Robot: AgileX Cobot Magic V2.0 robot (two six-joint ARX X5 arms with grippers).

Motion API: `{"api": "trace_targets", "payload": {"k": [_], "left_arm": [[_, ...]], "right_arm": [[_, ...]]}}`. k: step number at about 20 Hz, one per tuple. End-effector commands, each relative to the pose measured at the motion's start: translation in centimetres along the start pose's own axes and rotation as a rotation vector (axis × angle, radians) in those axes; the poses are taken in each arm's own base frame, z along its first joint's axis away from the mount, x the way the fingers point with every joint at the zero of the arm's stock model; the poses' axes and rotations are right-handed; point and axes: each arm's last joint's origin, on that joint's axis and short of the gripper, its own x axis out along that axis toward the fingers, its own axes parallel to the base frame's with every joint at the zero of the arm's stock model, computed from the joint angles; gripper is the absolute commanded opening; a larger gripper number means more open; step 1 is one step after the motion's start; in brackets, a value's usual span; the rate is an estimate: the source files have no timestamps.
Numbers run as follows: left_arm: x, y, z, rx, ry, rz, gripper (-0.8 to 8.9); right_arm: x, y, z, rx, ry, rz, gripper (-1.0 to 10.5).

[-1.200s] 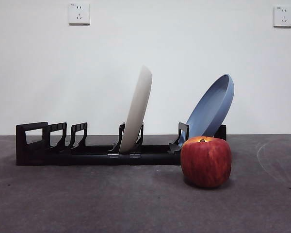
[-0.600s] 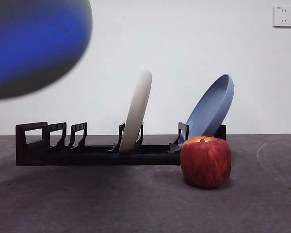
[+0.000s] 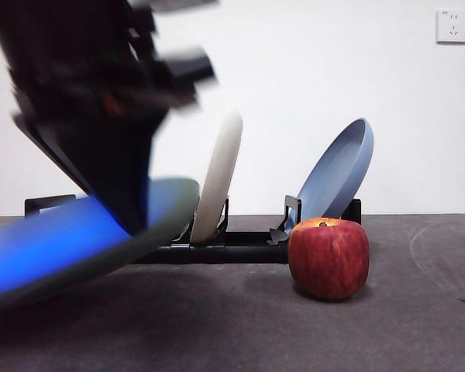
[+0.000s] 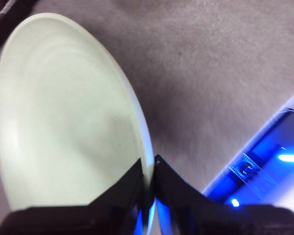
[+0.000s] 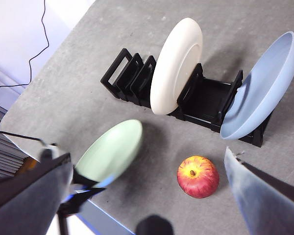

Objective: Take the green plate from the plate rack,put the plate on the table,take the apple from the table,put the apple in the plate

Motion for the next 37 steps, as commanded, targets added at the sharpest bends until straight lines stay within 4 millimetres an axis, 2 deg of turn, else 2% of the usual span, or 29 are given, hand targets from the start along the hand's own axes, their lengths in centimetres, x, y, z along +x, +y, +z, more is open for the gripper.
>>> {"api": "trace_targets", "payload": {"k": [1, 6, 9, 15, 18, 22, 25, 27, 29, 32, 35, 37], "left_arm": [[2.1, -0.7, 0.5, -0.011, 0.003, 0.005, -0.09], [6.5, -1.6, 0.3, 0.013, 0.132, -0.044, -0.09], [8.1, -1.8, -0.2, 0.007, 0.212, -0.112, -0.09], [8.3, -1.8, -0.1, -0.005, 0.214, -0.124, 0.24], [8.4, -1.5, -0.1, -0.021, 0.216, -0.119, 2.58], [8.6, -0.9, 0.0, -0.046, 0.221, -0.110, 2.61], [7.9, -0.5, 0.2, -0.054, 0.216, -0.105, 2.61], [6.3, 0.1, 0.5, -0.067, 0.170, -0.116, 2.61], [3.7, 1.0, 1.2, -0.098, 0.068, -0.141, 2.61], [-2.7, 3.2, 2.1, -0.163, -0.167, -0.187, 2.61], [-11.1, 6.4, 2.3, -0.217, -0.434, -0.227, 2.60], [-16.5, 8.6, 1.7, -0.240, -0.556, -0.233, 2.60]], "right_arm": [[-0.1, 0.1, 0.0, 0.005, -0.001, 0.002, 5.9], [-0.1, 0.1, -0.2, 0.010, 0.015, 0.001, 5.9], [-0.1, 0.1, -0.2, 0.010, 0.015, 0.001, 5.9], [-0.1, 0.1, -0.2, 0.010, 0.015, 0.001, 5.9], [-0.1, 0.1, -0.2, 0.010, 0.015, 0.001, 5.9], [-0.1, 0.1, -0.2, 0.010, 0.014, 0.001, 5.9], [-0.1, 0.1, -0.2, 0.010, 0.014, 0.001, 5.9], [-0.1, 0.1, -0.2, 0.009, 0.014, 0.001, 5.9], [-0.1, 0.1, -0.2, 0.010, 0.016, 0.001, 5.9], [0.1, 0.0, -0.3, 0.008, 0.042, 0.000, 5.9], [0.6, -0.3, -0.5, 0.016, 0.088, -0.001, 5.9], [1.1, -0.6, -0.6, 0.018, 0.128, 0.001, 5.9]]}}
